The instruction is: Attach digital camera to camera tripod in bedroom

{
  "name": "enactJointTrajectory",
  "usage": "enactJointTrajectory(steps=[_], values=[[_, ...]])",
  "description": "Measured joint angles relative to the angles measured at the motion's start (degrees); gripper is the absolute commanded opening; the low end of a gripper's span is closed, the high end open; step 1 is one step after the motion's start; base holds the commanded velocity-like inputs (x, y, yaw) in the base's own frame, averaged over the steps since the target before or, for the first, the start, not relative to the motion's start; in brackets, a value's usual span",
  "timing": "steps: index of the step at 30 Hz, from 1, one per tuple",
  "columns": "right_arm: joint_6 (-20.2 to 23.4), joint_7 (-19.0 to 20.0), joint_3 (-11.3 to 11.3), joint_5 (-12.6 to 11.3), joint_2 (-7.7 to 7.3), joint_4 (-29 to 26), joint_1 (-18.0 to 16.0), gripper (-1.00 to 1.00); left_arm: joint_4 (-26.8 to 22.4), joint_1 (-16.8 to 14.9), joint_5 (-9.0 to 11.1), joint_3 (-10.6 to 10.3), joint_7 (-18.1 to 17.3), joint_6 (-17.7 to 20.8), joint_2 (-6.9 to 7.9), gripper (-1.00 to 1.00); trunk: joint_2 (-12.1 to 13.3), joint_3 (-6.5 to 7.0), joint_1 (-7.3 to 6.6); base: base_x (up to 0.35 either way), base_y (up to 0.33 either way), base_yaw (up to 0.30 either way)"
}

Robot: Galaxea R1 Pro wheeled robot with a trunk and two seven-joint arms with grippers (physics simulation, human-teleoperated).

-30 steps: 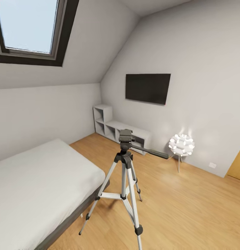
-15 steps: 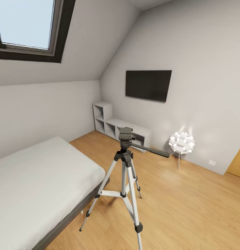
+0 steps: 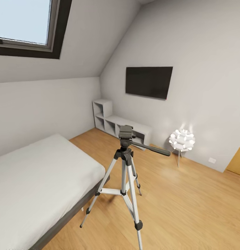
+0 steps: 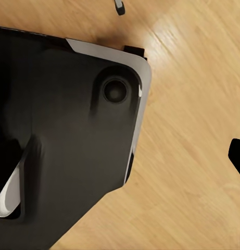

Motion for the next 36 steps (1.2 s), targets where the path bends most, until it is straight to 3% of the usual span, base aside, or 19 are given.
enactJointTrajectory(steps=[36], values=[[-0.22,-0.58,-0.06,0.09,0.03,-0.01,0.0,1.0,0.0,-0.04,0.0,-0.01,0.02,0.01,0.0,-1.0,-0.01,-3.36,0.0,0.0,0.0,0.0]])
